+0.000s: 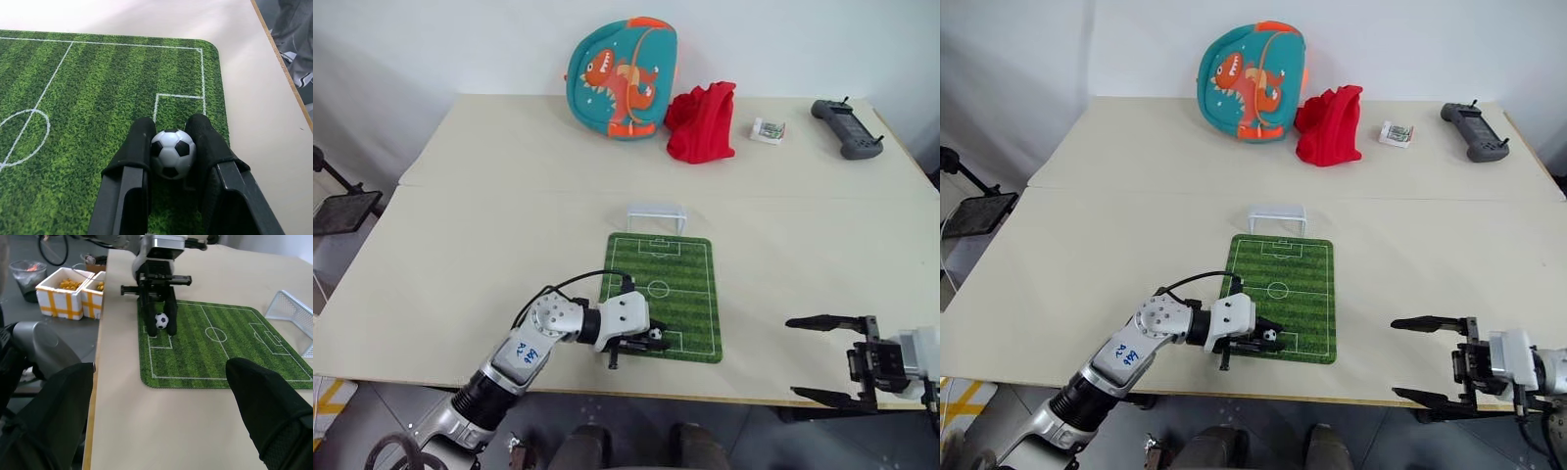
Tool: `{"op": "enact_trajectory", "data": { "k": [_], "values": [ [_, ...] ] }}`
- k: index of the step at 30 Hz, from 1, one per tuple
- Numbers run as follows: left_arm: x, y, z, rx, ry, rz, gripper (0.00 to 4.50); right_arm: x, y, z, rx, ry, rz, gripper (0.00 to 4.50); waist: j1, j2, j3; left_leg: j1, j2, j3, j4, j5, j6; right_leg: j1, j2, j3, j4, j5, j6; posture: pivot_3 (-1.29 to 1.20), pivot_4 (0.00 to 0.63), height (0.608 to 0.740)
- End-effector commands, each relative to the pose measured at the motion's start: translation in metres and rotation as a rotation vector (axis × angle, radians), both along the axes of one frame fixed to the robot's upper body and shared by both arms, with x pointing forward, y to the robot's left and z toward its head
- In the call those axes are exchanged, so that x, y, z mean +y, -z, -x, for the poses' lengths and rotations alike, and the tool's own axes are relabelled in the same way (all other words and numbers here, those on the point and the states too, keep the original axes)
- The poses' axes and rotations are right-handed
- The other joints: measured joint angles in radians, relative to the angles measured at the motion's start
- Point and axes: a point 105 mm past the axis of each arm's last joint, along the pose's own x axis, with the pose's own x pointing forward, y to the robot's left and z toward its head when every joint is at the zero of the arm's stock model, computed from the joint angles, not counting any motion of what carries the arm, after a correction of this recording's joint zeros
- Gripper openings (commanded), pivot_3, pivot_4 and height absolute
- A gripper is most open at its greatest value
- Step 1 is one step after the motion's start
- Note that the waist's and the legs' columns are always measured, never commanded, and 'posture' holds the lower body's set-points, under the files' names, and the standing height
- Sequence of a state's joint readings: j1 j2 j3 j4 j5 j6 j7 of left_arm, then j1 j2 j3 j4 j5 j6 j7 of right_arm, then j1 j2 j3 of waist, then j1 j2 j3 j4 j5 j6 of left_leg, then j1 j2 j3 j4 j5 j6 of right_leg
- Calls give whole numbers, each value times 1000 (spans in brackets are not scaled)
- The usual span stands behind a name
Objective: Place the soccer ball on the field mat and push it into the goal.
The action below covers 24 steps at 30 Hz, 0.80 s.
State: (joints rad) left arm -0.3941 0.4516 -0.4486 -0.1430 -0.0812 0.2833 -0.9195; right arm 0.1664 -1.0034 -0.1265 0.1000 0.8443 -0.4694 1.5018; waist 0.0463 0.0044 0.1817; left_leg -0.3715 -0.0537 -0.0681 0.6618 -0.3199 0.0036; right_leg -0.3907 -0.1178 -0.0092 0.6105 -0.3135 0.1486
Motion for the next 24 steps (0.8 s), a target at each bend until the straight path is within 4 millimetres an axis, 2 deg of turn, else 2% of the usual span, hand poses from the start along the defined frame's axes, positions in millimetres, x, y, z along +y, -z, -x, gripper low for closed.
{"op": "enact_trajectory", "data": {
  "k": [1, 6, 16, 24],
  "values": [
    [-2, -3, 6, -1, 20, 18, 1600, 4, -9, -2, -25, -2, 0, 4500, 1, 0, 0, 0, 0, 0, 0, 0, 0, 0, 0, 0, 0, 0, 0, 0, 150, 740],
    [-5, -8, 5, -31, 28, 46, 3023, 9, -11, -6, -20, -3, -2, 4500, 1, 0, 0, 0, 0, 0, 1, 0, 0, 0, 0, -1, 0, 0, 0, 0, 150, 740],
    [-6, -14, 4, -50, 41, 67, 3023, 16, -13, -11, -13, -6, -5, 4500, 1, 0, 0, 0, 0, 0, 1, 0, 0, 0, 1, -1, 1, 0, 0, 0, 150, 740],
    [-2, -35, 3, -47, 63, 158, 3023, 19, -14, -13, -7, -6, -5, 4500, 0, 0, 0, 0, 0, 0, 1, 0, 0, 0, 1, -1, 1, 0, 0, 0, 150, 740]
  ]
}}
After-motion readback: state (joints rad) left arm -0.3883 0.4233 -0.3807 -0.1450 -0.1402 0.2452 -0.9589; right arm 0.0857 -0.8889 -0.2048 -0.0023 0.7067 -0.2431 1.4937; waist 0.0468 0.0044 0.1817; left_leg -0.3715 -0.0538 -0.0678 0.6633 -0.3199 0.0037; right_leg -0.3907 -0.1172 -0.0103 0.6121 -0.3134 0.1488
